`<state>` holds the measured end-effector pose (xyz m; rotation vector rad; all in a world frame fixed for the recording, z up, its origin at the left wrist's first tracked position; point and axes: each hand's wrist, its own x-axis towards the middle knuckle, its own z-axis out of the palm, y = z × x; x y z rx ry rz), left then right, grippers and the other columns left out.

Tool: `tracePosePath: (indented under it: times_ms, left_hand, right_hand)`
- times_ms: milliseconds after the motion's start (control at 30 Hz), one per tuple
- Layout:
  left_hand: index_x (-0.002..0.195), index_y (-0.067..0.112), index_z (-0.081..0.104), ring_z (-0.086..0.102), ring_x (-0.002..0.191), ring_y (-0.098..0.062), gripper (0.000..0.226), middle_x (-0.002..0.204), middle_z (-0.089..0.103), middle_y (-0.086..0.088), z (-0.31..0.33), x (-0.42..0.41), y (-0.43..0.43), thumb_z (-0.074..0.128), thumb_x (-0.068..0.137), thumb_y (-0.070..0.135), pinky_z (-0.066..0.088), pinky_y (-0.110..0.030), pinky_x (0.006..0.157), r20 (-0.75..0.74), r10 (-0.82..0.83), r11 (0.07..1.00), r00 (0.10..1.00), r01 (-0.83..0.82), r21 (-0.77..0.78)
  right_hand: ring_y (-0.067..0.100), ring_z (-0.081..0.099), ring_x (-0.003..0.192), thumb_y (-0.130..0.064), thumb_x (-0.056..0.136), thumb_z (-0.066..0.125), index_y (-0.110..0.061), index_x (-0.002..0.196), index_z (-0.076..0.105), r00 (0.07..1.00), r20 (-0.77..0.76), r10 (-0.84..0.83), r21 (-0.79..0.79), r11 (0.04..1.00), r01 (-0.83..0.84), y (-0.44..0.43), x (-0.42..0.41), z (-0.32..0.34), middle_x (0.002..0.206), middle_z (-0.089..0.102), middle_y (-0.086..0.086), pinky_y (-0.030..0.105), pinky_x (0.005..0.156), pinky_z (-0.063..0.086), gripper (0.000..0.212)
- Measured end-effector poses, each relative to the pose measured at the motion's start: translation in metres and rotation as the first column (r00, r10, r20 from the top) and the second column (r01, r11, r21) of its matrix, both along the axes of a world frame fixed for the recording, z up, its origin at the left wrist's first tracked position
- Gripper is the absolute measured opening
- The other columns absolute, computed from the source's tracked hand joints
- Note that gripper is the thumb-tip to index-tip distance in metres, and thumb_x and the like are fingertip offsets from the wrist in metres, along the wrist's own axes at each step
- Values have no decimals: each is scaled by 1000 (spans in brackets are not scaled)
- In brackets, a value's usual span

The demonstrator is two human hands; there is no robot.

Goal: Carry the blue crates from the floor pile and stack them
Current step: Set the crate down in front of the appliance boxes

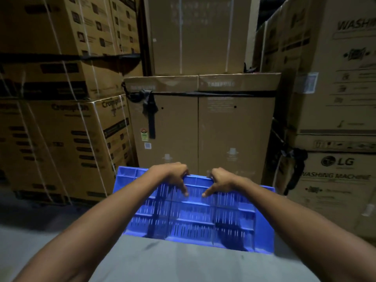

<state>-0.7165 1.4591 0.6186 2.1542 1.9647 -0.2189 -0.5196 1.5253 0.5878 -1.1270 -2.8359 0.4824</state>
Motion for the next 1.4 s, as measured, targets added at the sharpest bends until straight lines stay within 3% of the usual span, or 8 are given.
tracePosePath:
  times_ms: [100, 200, 300, 467, 767, 933, 1200, 1400]
  left_hand:
    - [84, 19, 65, 67, 78, -21, 53, 84, 70, 2, -20, -25, 35, 91, 46, 45, 57, -34, 73, -50, 18, 997, 999, -22, -71]
    - [81, 14, 63, 65, 79, -25, 43, 82, 68, -4, -41, -42, 72, 89, 58, 41, 54, -33, 67, -20, 23, 1000, 1000, -22, 10]
    - [74, 15, 61, 63, 74, -25, 32, 74, 64, -4, -49, -50, 114, 86, 66, 34, 50, -32, 62, -1, 37, 997, 999, -37, 74]
    - [82, 14, 59, 62, 86, -31, 31, 93, 65, -10, -68, -52, 192, 80, 73, 35, 42, -34, 62, -115, 24, 992, 993, -10, 123]
    - [83, 16, 57, 61, 95, -34, 21, 98, 65, -12, -171, -81, 293, 69, 82, 33, 47, -38, 73, -134, 43, 991, 990, -25, 133]
    - [99, 15, 61, 60, 103, -36, 24, 108, 64, -14, -281, -116, 360, 63, 86, 35, 46, -39, 79, -143, 26, 991, 989, -7, 132]
    - [101, 18, 59, 60, 104, -37, 22, 109, 64, -13, -494, -152, 418, 57, 90, 37, 45, -40, 81, -161, -1, 995, 987, 17, 101]
    - [101, 18, 58, 60, 105, -36, 23, 110, 65, -13, -667, -160, 432, 59, 90, 38, 46, -39, 80, -141, 16, 999, 990, -11, 35]
  right_hand:
    - [20, 64, 73, -59, 63, 80, -16, 69, 61, 998, 56, -22, 143, 990, 14, 24, -25, -9, 68, 66, -4, 32, 61, 47, 47]
    - [27, 62, 84, -65, 66, 74, -23, 88, 65, 994, 90, -55, 267, 963, 29, 60, -42, -18, 84, 67, 1, 34, 64, 43, 48]
    - [27, 61, 83, -59, 71, 75, -24, 90, 64, 988, 126, -92, 261, 964, 56, 104, -54, -25, 81, 61, 0, 35, 65, 46, 42]
    - [29, 60, 93, -44, 71, 80, -21, 84, 55, 959, 240, -154, 120, 984, 128, 184, -65, -47, 99, 63, 7, 37, 70, 47, 36]
    - [31, 63, 97, -29, 80, 70, -21, 95, 65, 978, 130, -165, 216, 967, 134, 288, -92, -156, 100, 68, 6, 37, 75, 47, 18]
    - [31, 63, 101, -28, 85, 62, -22, 102, 63, 968, 145, -203, 253, 954, 162, 349, -122, -261, 104, 68, 6, 36, 78, 45, 18]
    - [32, 64, 97, -26, 87, 58, -22, 103, 61, 963, 126, -239, 223, 952, 207, 397, -158, -479, 101, 69, 6, 37, 76, 47, 17]
    - [33, 63, 95, -19, 87, 56, -21, 101, 61, 962, 161, -221, 181, 965, 191, 410, -169, -650, 99, 67, 9, 35, 70, 39, 15]
